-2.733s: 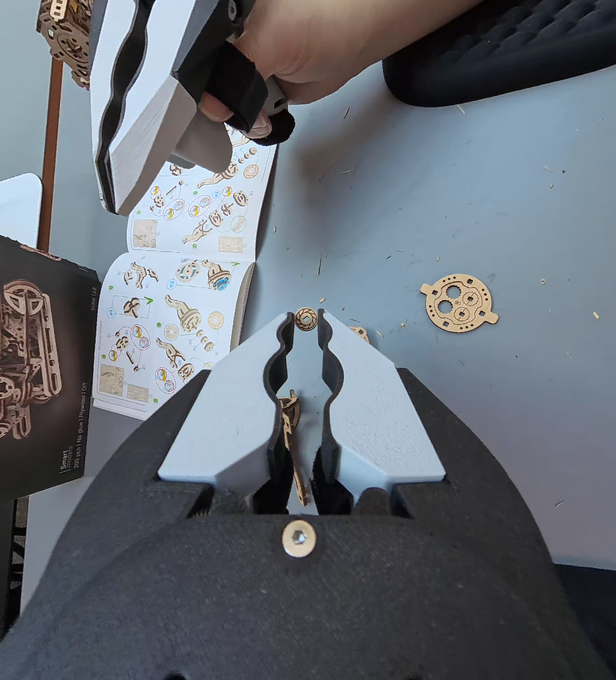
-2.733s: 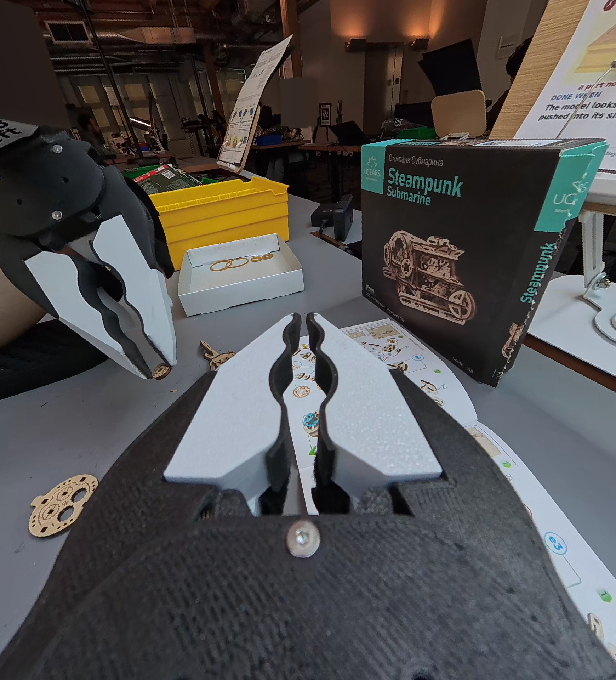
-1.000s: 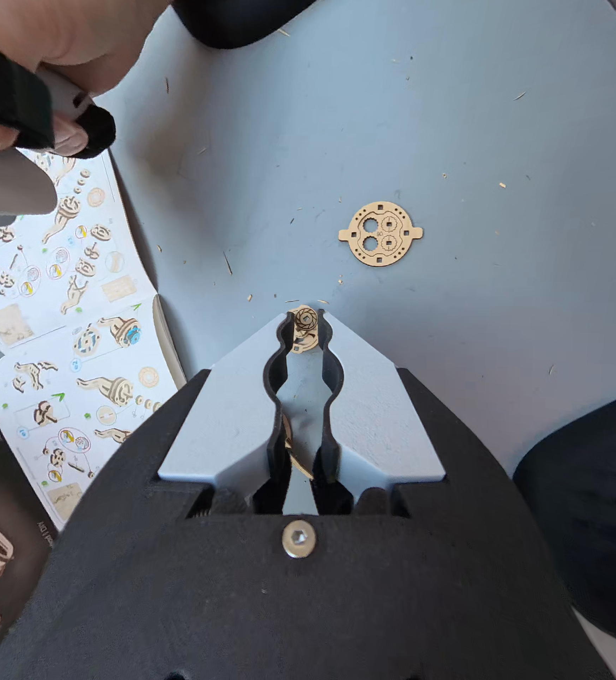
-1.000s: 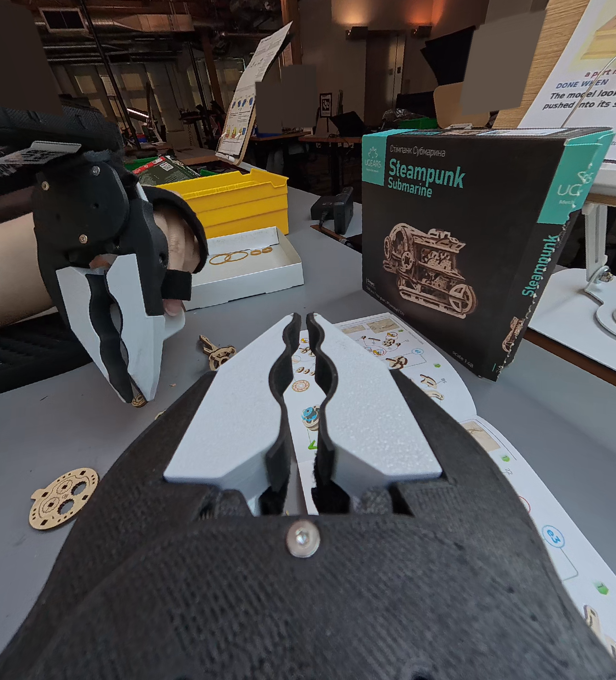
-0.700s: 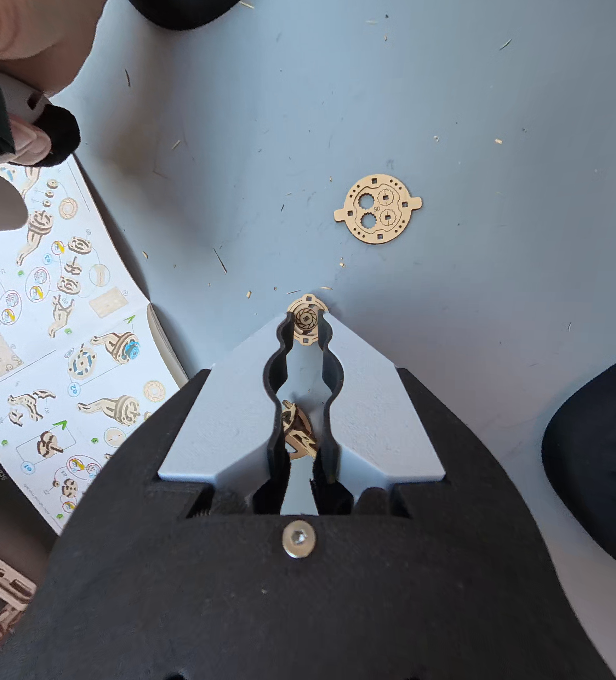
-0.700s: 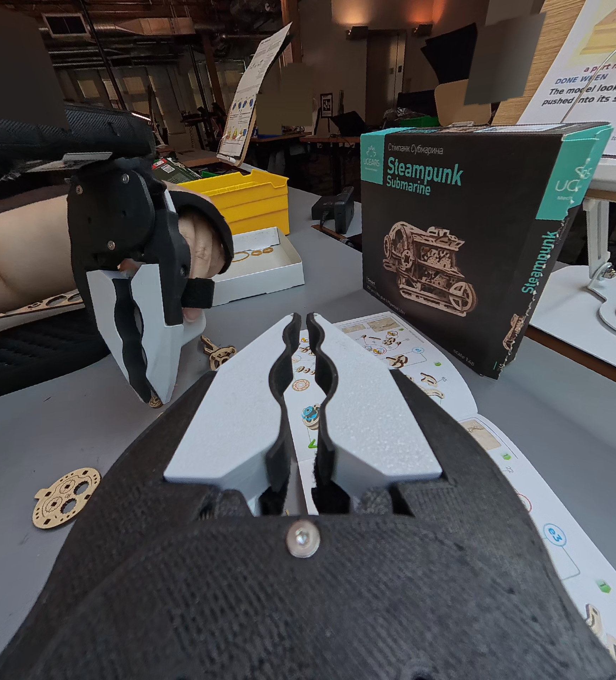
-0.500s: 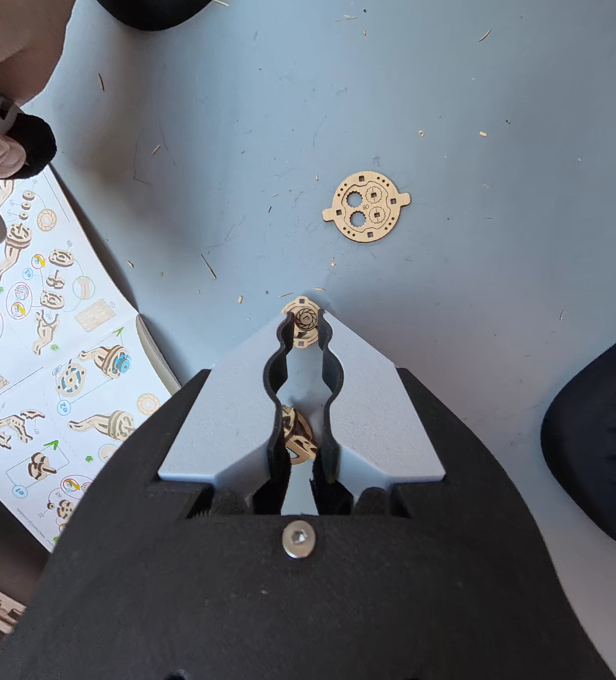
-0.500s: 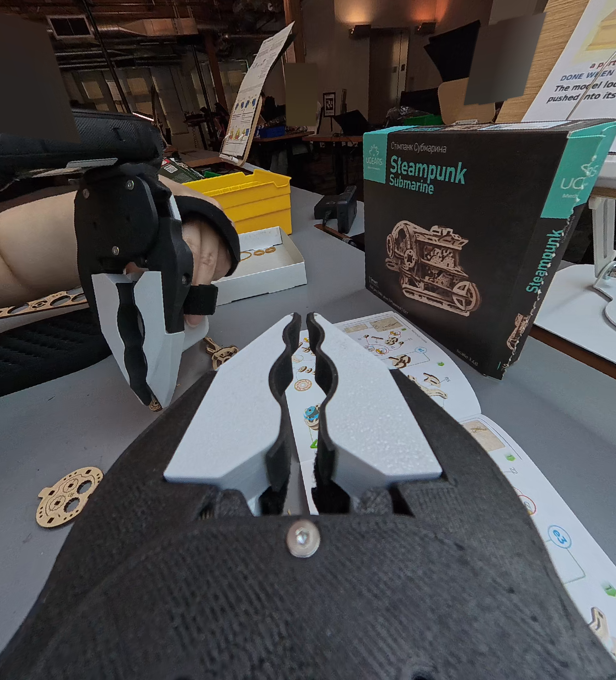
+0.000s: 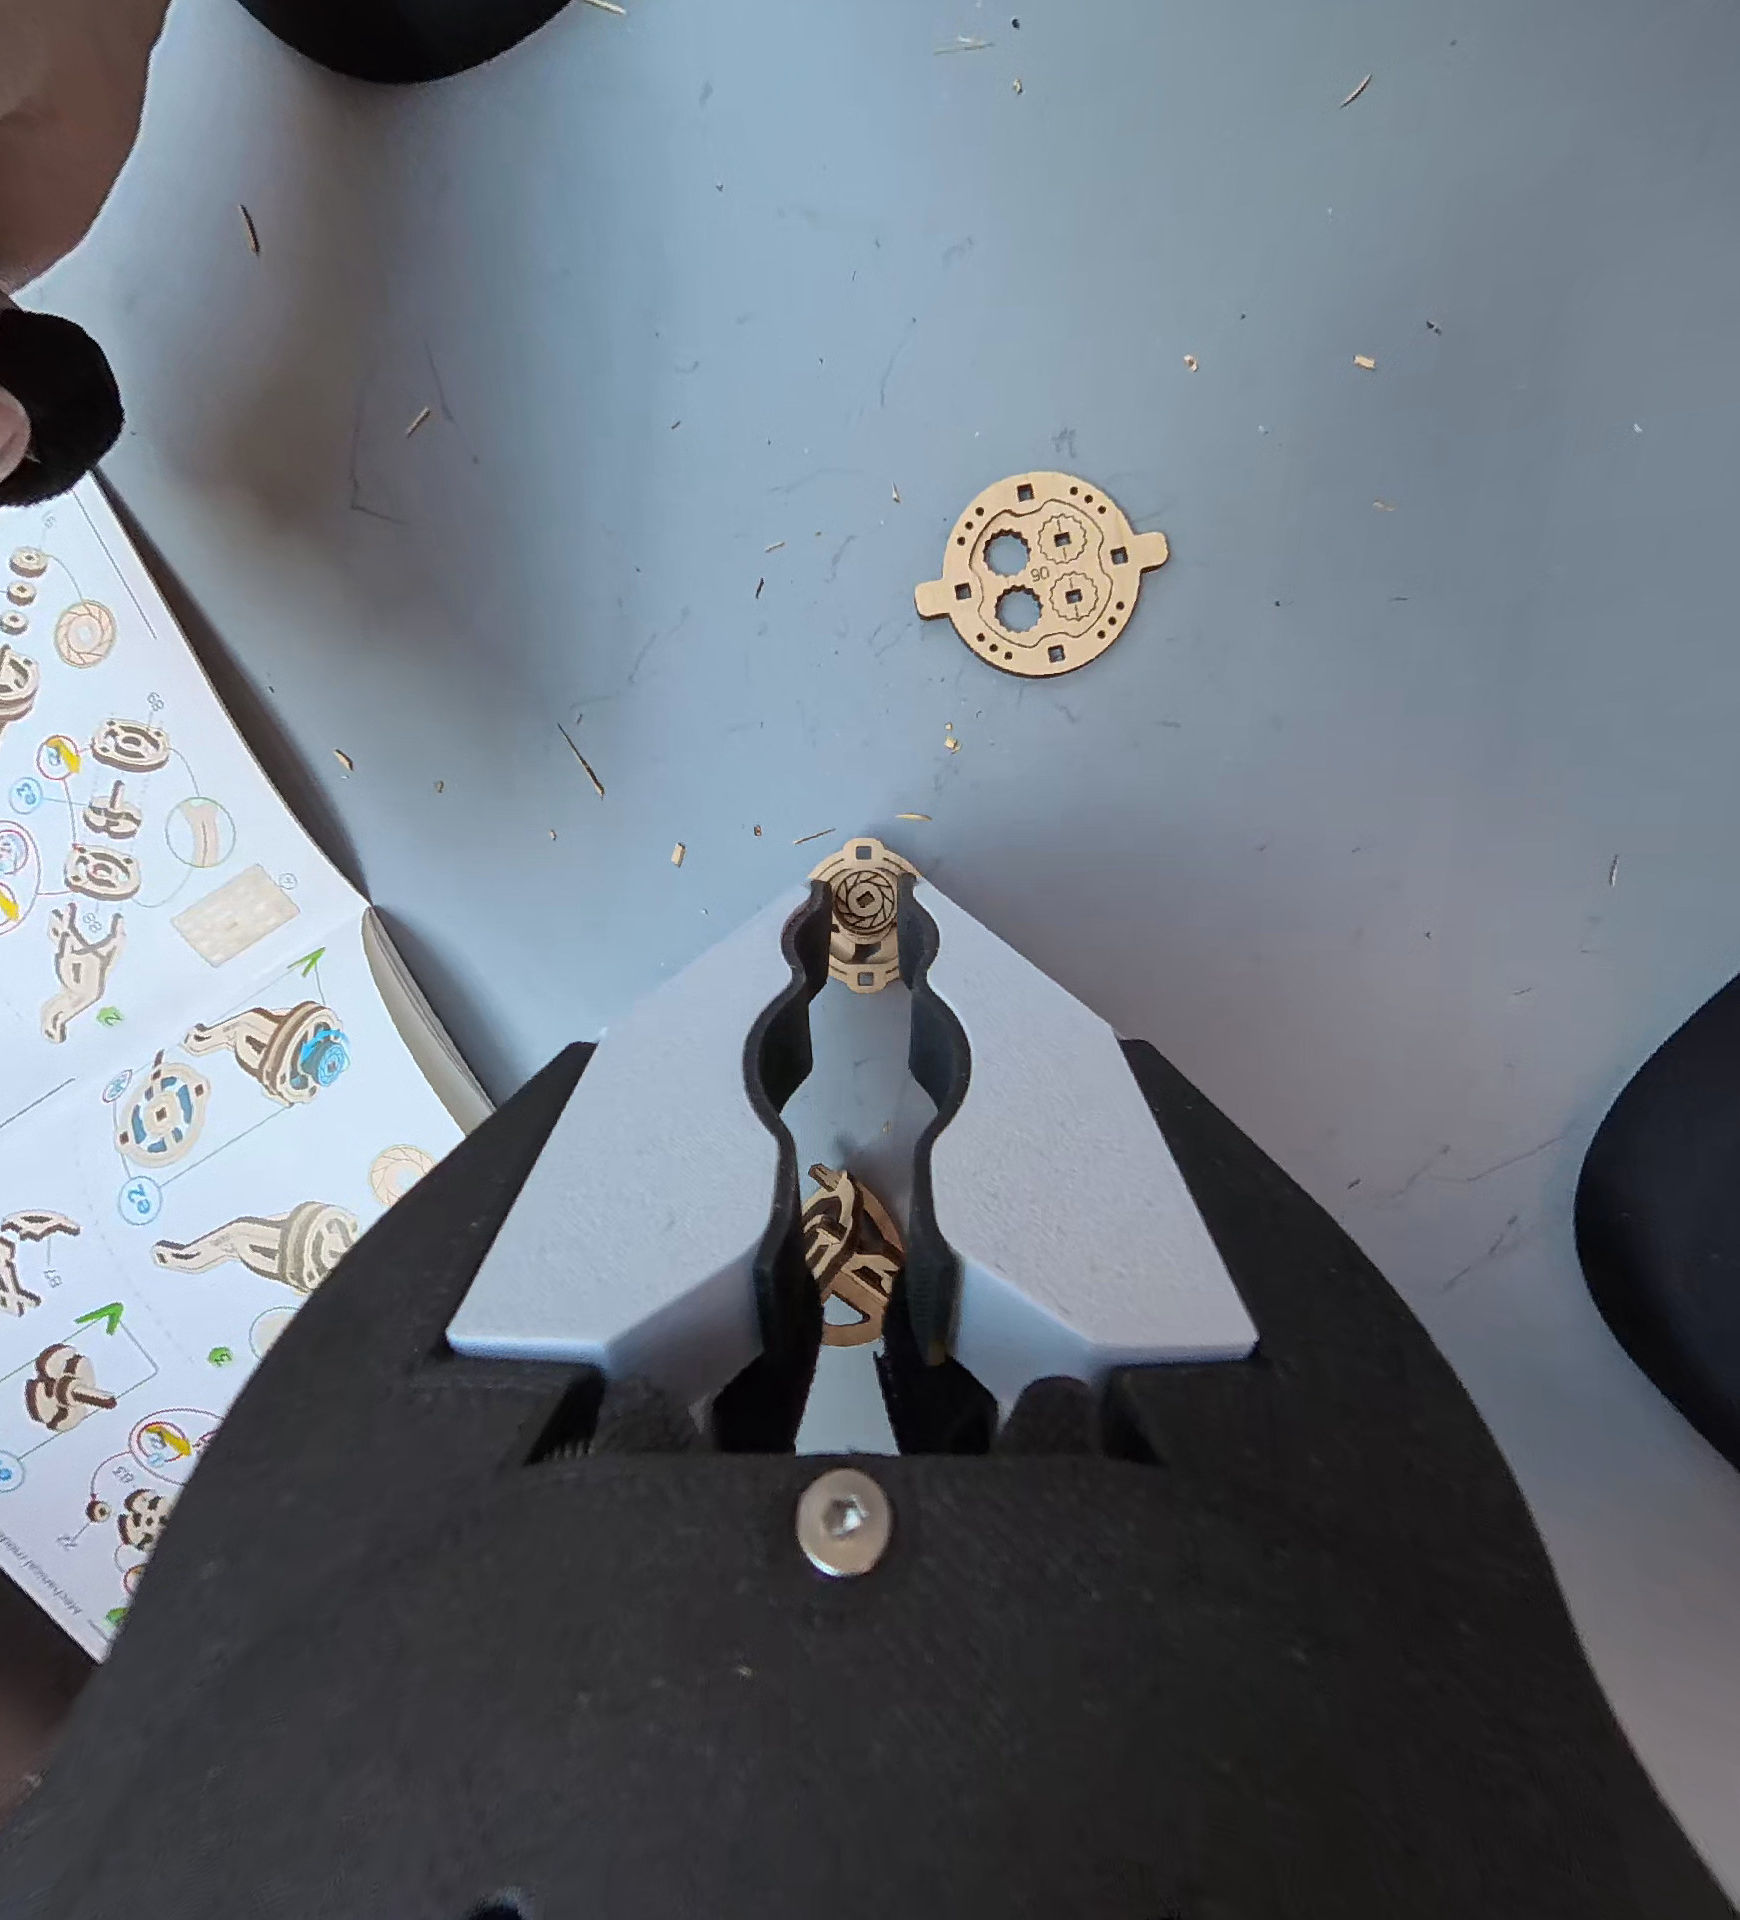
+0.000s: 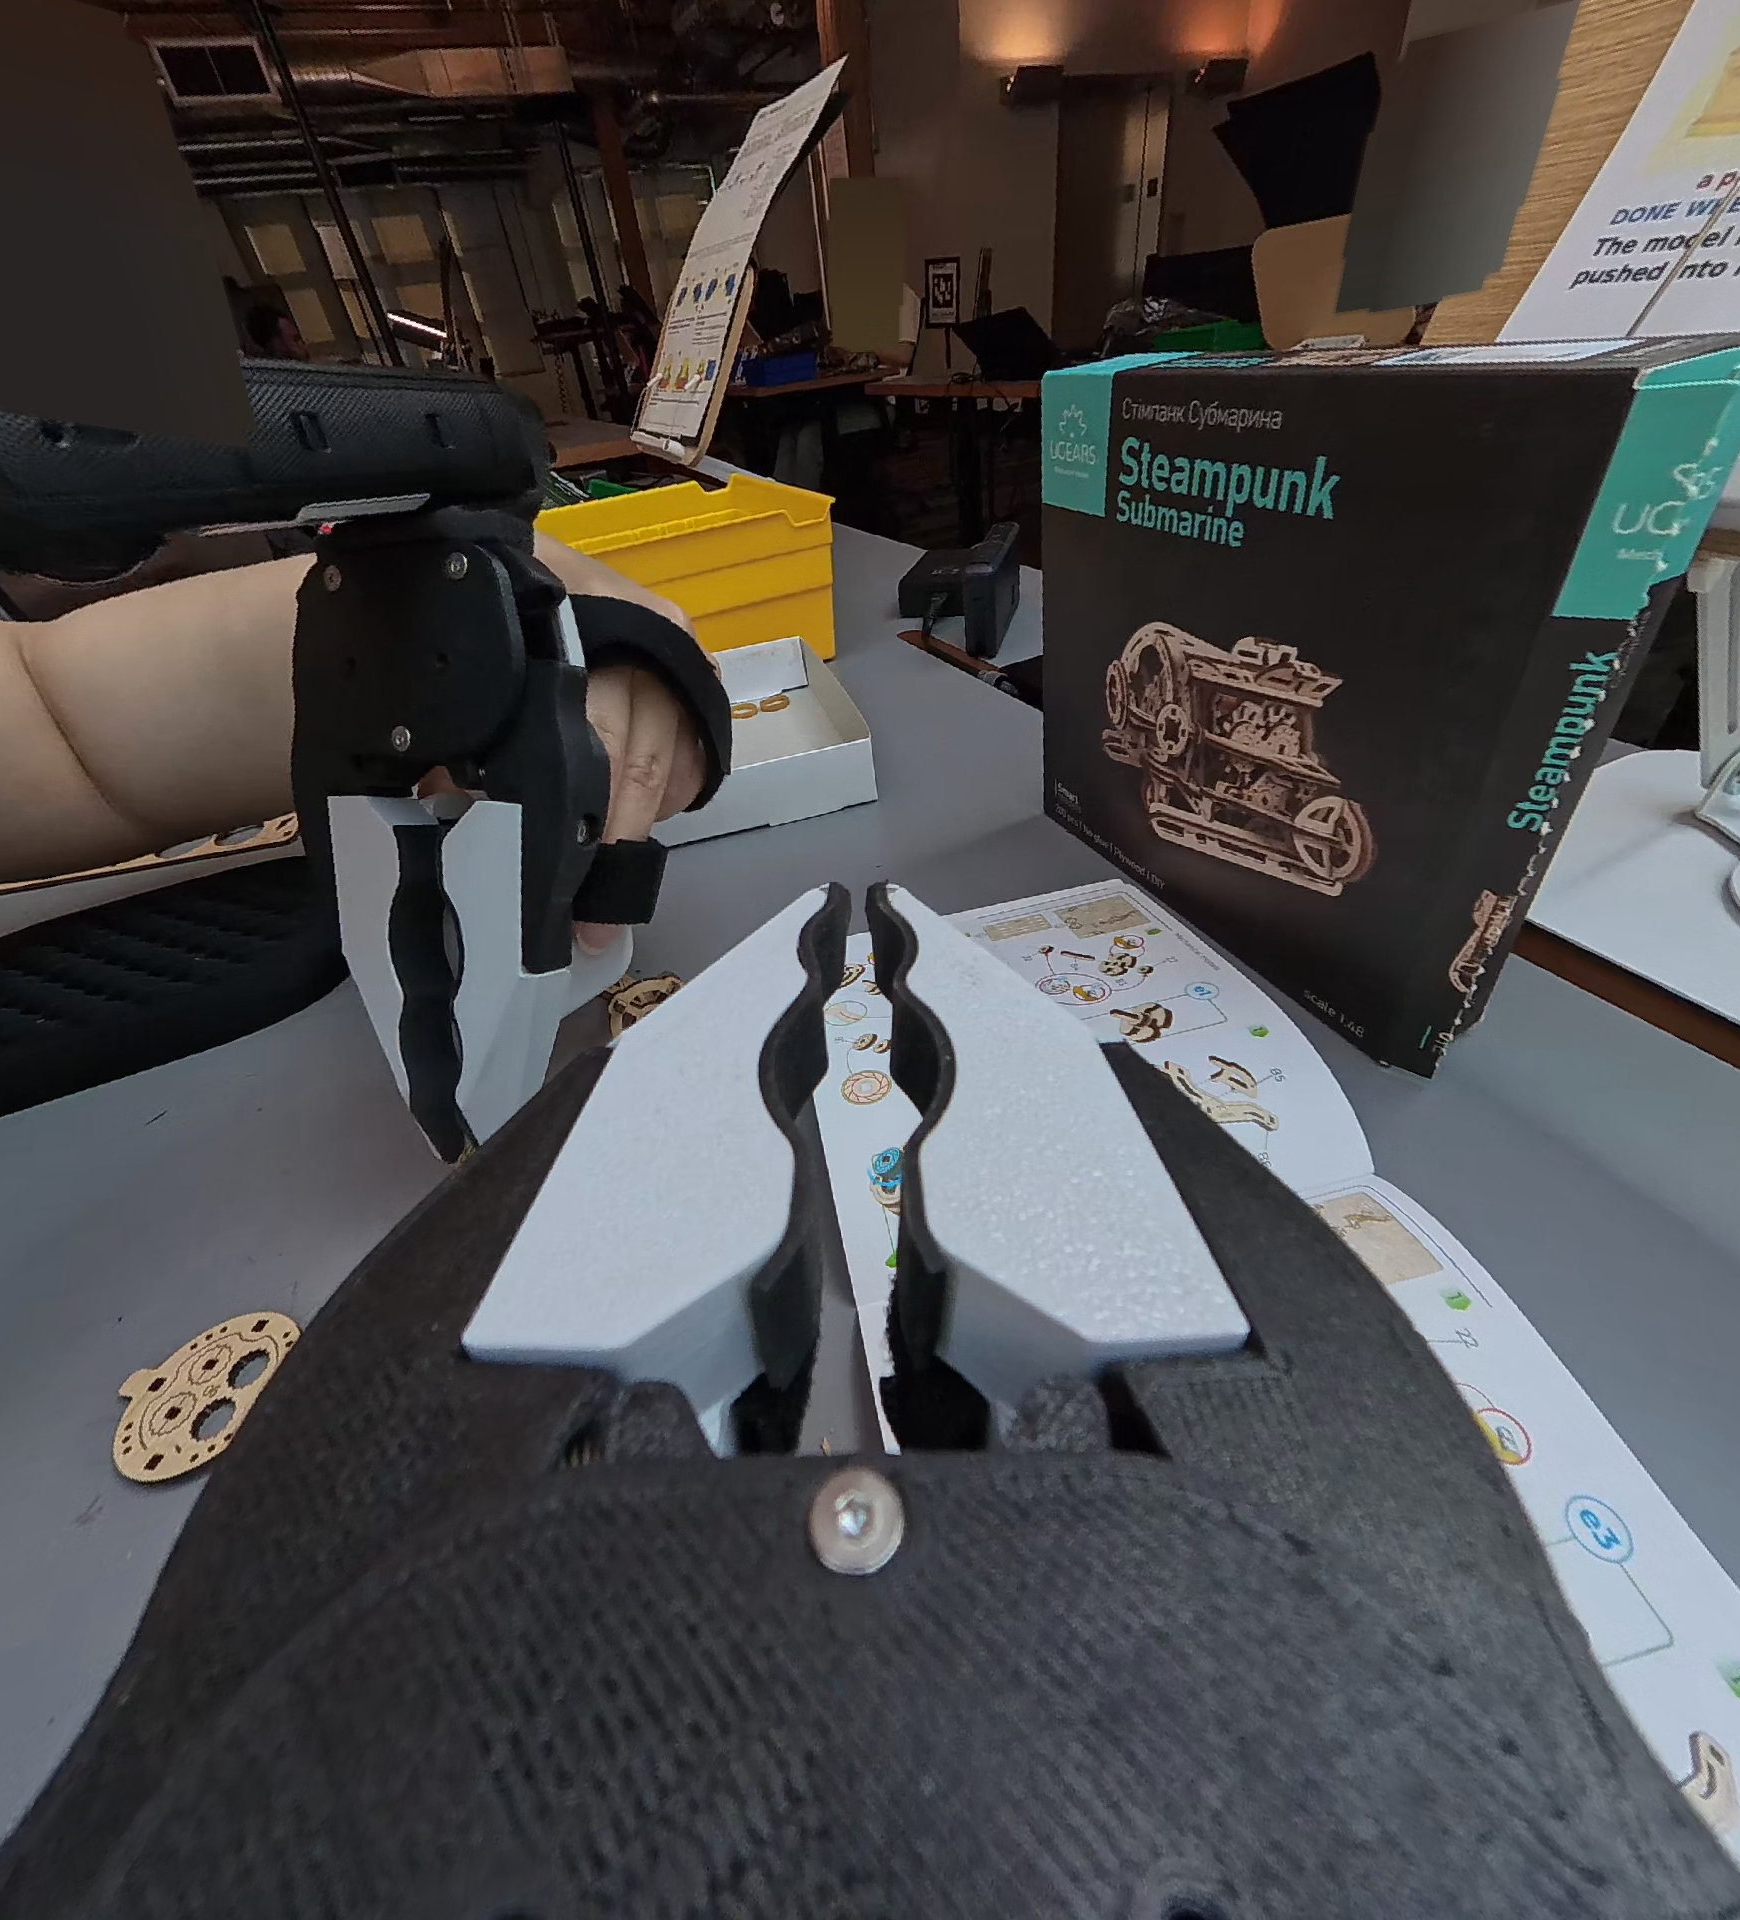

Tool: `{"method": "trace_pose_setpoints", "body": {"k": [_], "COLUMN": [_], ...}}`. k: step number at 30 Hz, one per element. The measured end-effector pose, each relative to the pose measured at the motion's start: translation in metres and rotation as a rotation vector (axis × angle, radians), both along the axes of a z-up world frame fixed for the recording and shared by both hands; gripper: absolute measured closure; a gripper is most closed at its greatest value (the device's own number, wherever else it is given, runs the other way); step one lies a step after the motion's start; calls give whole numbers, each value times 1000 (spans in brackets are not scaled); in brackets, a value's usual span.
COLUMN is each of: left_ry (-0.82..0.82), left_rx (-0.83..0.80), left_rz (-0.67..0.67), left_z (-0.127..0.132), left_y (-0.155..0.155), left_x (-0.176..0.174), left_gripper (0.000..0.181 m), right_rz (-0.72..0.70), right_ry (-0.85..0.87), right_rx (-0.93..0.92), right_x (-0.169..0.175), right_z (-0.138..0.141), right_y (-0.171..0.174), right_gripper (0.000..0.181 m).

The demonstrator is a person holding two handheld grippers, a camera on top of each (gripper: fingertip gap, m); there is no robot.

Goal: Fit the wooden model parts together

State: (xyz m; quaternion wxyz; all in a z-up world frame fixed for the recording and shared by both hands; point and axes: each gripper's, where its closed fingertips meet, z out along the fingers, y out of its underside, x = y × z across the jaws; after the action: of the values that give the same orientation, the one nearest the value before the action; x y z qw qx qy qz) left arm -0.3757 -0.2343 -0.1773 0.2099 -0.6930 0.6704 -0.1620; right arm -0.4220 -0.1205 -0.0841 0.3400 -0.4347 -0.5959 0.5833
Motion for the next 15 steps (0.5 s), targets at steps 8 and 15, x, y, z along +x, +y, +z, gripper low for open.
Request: {"method": "trace_pose_setpoints", "body": {"k": [8,15], "left_ry": [-13,-49], "left_rx": [11,-1], "left_rz": [16,24], "left_z": [2,1], "left_y": [1,0], "left_x": [-3,-1], "left_gripper": [171,171], "right_rz": [7,7], "right_ry": [-2,-3], "right_rx": [0,0], "right_x": [0,0], "right_z": [0,-1], "right_y": [-2,-2], "right_gripper": [178,178]}}
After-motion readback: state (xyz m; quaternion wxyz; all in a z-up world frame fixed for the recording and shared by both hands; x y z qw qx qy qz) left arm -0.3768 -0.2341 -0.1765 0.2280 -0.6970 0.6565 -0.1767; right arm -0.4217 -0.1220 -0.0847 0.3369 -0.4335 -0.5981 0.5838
